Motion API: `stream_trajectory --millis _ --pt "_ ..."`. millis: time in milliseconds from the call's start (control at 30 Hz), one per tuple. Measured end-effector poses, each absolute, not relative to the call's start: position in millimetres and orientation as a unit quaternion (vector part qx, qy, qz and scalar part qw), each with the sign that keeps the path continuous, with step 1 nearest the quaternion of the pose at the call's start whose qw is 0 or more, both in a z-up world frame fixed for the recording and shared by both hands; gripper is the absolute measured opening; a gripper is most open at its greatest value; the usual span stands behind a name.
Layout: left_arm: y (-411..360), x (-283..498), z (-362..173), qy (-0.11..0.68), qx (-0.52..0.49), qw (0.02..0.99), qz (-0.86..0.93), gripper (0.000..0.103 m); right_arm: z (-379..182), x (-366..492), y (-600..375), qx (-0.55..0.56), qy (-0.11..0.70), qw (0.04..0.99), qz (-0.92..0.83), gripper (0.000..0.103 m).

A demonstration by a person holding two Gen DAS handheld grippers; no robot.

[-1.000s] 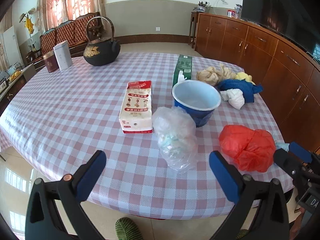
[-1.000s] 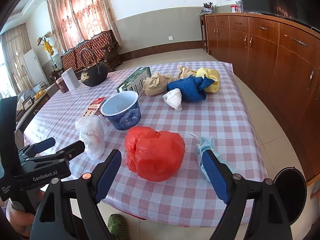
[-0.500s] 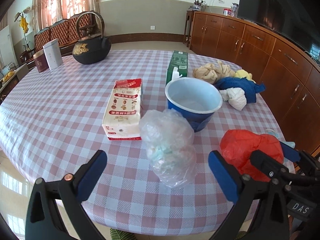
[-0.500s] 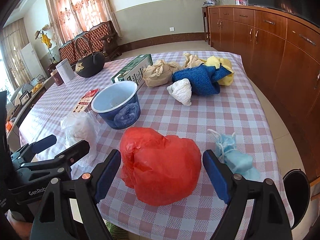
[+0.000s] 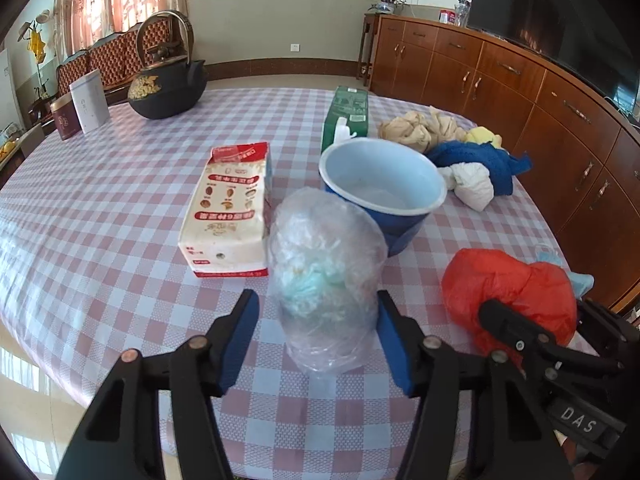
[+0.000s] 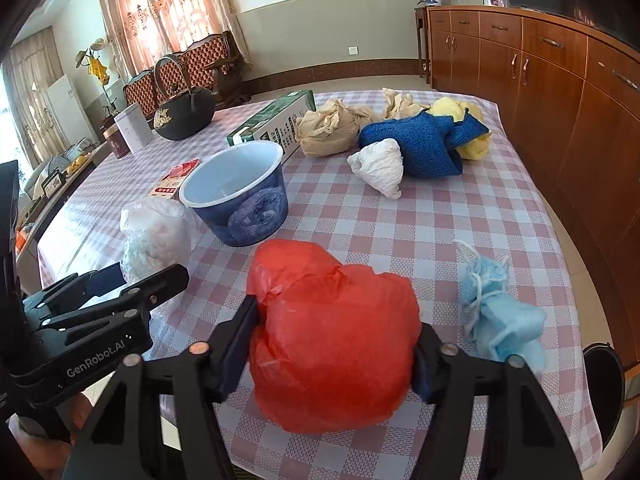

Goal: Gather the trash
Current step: 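Grasp the clear plastic bag with the left tool while the right tool grasps the red bag, then carry both bags over the black trash bin with both tools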

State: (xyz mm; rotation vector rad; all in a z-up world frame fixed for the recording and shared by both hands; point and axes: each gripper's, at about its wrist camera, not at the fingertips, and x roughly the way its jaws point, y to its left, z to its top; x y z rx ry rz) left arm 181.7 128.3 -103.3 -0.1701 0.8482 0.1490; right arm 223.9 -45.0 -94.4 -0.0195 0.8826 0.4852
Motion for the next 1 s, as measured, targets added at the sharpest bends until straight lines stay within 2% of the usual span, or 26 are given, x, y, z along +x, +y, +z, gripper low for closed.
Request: stream_trajectory --millis 100,267,633,1000 --pt "126 182 -104 0.412 -0.082 0.906 0.06 0.045 -96 225 -44 -0.004 0.423 0.874 0.239 0.049" --pt "123 177 -101 0.402 -0.09 0.911 0.04 0.043 -91 223 -48 0.012 0.42 0.873 0.25 0.042" --pt "116 154 -68 0.373 -0.094 0.923 0.021 0.043 -52 199 -69 0.031 0.379 0.889 0.254 0.042" --pt "73 141 -46 0.359 -0.084 0.929 -0.022 0.043 -27 170 -120 0.052 0.356 0.905 0.228 0.042"
